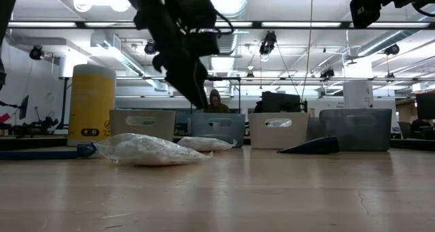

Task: Pick & Place Travel size toiletries
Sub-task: Put the white cotton pack into the white bin

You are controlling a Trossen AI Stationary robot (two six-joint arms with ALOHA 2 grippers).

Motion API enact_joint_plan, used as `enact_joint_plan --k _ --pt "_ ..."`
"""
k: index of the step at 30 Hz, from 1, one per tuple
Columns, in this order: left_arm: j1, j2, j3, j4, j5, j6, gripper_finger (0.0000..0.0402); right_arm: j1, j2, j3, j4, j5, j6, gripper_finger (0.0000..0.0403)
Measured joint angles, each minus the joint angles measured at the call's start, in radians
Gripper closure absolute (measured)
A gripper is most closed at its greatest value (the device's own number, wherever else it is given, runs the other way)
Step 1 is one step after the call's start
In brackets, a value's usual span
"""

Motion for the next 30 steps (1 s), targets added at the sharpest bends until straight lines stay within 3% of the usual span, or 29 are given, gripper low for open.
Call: enact_joint_plan --k 11,24,30 --pt "0.003 0.001 -0.147 0.192 -0.003 -0.014 0.0152 0.0 0.0 0.0 0.0 0.0 0.0 0.0207" --pt "0.024 0.132 -0.141 0.269 -0.003 0.016 0.0153 0.0 0.0 0.0 0.0 0.0 0.0 0.0244" --pt "0.024 0.146 -0.14 0.276 -0.004 0.038 0.0196 0.0 0.0 0.0 0.0 0.0 0.0 0.0262"
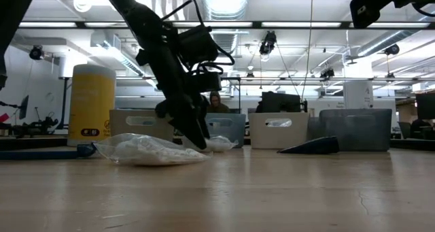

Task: Pick & Place Travel size toiletries
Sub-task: Put the white cotton pack into the white bin

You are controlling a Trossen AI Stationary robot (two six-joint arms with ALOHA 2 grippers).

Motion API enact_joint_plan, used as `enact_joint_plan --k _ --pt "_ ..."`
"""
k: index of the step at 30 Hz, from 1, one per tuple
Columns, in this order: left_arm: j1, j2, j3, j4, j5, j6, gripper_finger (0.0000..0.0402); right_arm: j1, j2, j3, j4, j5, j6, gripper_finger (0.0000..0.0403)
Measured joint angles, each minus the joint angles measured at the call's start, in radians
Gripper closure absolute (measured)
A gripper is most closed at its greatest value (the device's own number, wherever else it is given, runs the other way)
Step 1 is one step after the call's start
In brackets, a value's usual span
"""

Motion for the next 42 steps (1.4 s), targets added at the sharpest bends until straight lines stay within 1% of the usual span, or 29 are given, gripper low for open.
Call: enact_joint_plan --k 9,13,16,19,23,32,37,42 --pt "-0.002 0.0 0.0 -0.001 0.005 0.029 0.0309 0.0 0.0 0.0 0.0 0.0 0.0 0.0287" --pt "-0.009 -0.001 0.0 -0.002 0.005 0.029 0.0345 0.0 0.0 0.0 0.0 0.0 0.0 0.0298" --pt "-0.013 -0.002 0.011 -0.016 0.004 0.022 0.0362 0.0 0.0 0.0 0.0 0.0 0.0 0.0306" --pt "-0.015 -0.002 0.046 -0.057 0.005 0.013 0.0371 0.0 0.0 0.0 0.0 0.0 0.0 0.0317" --pt "-0.019 -0.002 0.113 -0.104 0.01 -0.001 0.0372 0.0 0.0 0.0 0.0 0.0 0.0 0.033" --pt "-0.041 -0.002 0.316 -0.198 0.006 -0.003 0.0372 0.0 0.0 0.0 0.0 0.0 0.0 0.0354" --pt "-0.047 -0.002 0.433 -0.23 0.002 -0.003 0.0372 0.0 0.0 0.0 0.0 0.0 0.0 0.036" --pt "-0.05 -0.002 0.518 -0.231 -0.006 -0.003 0.0372 0.0 0.0 0.0 0.0 0.0 0.0 0.0352"
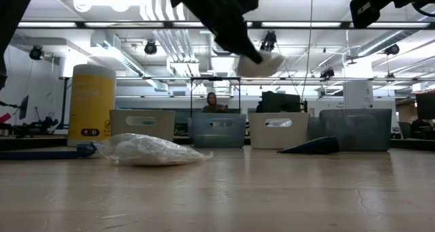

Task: Pick & Place Travel size toiletries
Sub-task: Put the white cotton pack into the white bin

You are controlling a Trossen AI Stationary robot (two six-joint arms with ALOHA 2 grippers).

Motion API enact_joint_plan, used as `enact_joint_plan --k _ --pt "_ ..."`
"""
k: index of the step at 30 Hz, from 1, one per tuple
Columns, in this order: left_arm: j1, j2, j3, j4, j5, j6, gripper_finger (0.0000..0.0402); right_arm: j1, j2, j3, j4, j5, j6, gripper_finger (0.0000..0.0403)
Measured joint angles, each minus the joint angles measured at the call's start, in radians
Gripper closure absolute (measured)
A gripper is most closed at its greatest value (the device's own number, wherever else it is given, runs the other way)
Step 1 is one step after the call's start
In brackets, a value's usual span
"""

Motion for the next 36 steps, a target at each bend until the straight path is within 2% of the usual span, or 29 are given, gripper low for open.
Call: enact_joint_plan --k 8,18,26,36 --pt "0.0 0.0 0.026 0.014 0.001 0.003 0.0372 0.0 0.0 0.0 0.0 0.0 0.0 0.0327" --pt "0.042 0.023 0.026 0.137 0.003 0.068 0.0372 0.0 0.0 0.0 0.0 0.0 0.0 0.03" --pt "0.102 0.107 0.035 0.242 0.014 0.155 0.0371 0.0 0.002 0.0 0.0 0.0 0.0 0.0282" --pt "0.168 0.269 0.156 0.27 0.011 0.188 0.0371 0.0 0.01 0.0 0.001 0.001 0.0 0.0258"
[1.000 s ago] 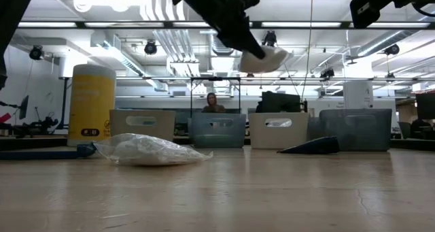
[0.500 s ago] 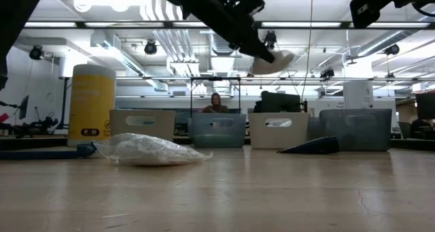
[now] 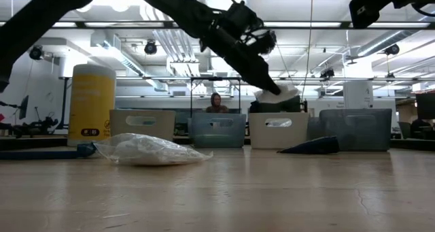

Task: Pick & Place Travel size toiletries
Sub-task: Put the white cotton pack into the white bin

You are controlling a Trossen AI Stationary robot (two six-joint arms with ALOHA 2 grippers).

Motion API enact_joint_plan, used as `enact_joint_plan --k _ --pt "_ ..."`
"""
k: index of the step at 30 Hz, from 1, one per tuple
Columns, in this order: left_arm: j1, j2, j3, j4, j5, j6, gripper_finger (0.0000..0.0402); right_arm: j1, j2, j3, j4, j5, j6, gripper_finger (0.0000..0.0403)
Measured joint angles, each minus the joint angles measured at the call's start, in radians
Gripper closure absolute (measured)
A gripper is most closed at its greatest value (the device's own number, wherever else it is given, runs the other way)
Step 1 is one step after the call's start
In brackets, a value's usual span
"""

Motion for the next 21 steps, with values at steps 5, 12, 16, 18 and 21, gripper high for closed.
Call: enact_joint_plan --k 5,12,16,18,21 --pt "0.007 0.034 0.05 0.0 0.0 0.003 0.0358 0.0 0.0 0.0 0.001 0.0 0.0 0.0247" --pt "0.007 0.032 0.051 -0.004 0.0 0.042 0.0291 0.0 0.003 0.0 0.0 0.0 0.0 0.0232" --pt "0.007 0.03 0.052 -0.021 0.0 0.038 0.0248 0.0 0.003 0.0 0.0 0.0 0.0 0.0223" --pt "0.007 0.03 0.052 -0.029 -0.001 0.037 0.0228 0.0 0.003 0.0 0.0 0.001 0.0 0.0219" --pt "0.007 0.03 0.052 -0.035 -0.008 0.029 0.0197 0.0 0.003 0.0 0.001 0.001 0.0 0.0215"
